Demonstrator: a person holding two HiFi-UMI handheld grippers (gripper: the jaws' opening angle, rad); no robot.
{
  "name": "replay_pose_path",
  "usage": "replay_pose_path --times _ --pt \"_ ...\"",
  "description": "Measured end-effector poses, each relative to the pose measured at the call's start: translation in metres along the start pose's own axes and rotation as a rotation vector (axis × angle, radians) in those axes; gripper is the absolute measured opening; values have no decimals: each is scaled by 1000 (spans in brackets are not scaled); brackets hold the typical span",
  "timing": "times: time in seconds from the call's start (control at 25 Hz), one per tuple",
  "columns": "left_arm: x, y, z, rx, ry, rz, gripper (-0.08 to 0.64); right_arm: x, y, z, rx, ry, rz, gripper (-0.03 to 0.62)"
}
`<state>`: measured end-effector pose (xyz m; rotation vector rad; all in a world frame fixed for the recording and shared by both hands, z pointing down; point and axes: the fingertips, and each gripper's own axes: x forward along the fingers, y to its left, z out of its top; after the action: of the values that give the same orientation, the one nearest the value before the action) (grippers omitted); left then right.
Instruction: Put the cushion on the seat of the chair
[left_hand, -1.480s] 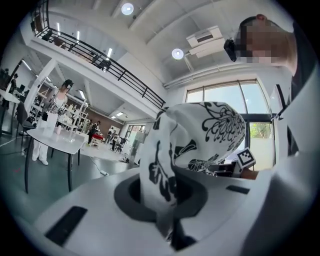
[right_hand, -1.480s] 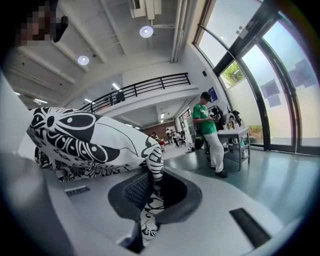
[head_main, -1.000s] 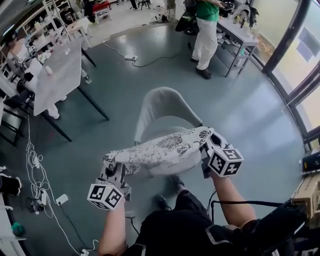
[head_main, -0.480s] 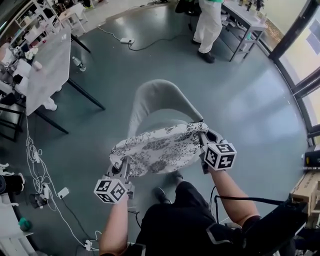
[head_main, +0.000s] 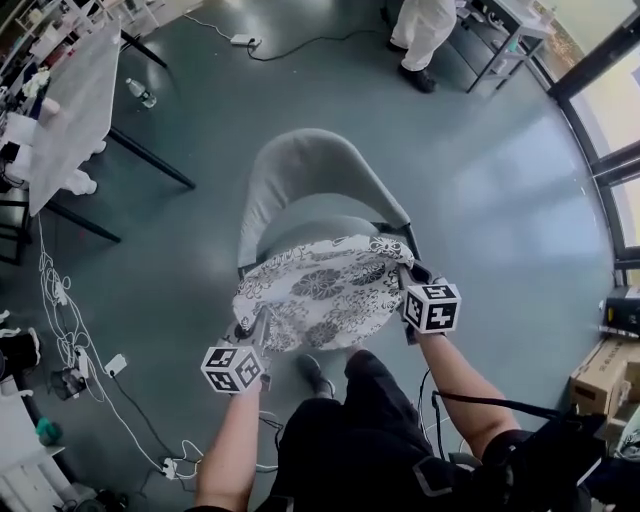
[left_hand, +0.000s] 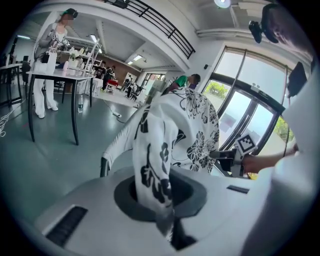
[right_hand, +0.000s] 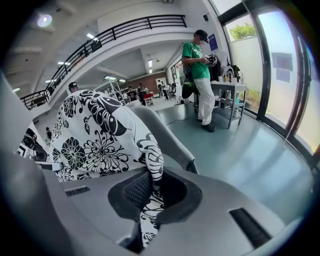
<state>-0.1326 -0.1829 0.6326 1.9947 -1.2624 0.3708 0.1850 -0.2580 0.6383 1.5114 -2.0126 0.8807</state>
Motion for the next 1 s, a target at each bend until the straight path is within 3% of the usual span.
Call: replay_pose_path --times 0.32,1.0 --pt "47 19 -56 -5 144 8 18 51 -23 -46 -36 128 -49 25" --pt "124 63 -130 -33 280 116 20 150 -53 -111 -119 288 -126 25"
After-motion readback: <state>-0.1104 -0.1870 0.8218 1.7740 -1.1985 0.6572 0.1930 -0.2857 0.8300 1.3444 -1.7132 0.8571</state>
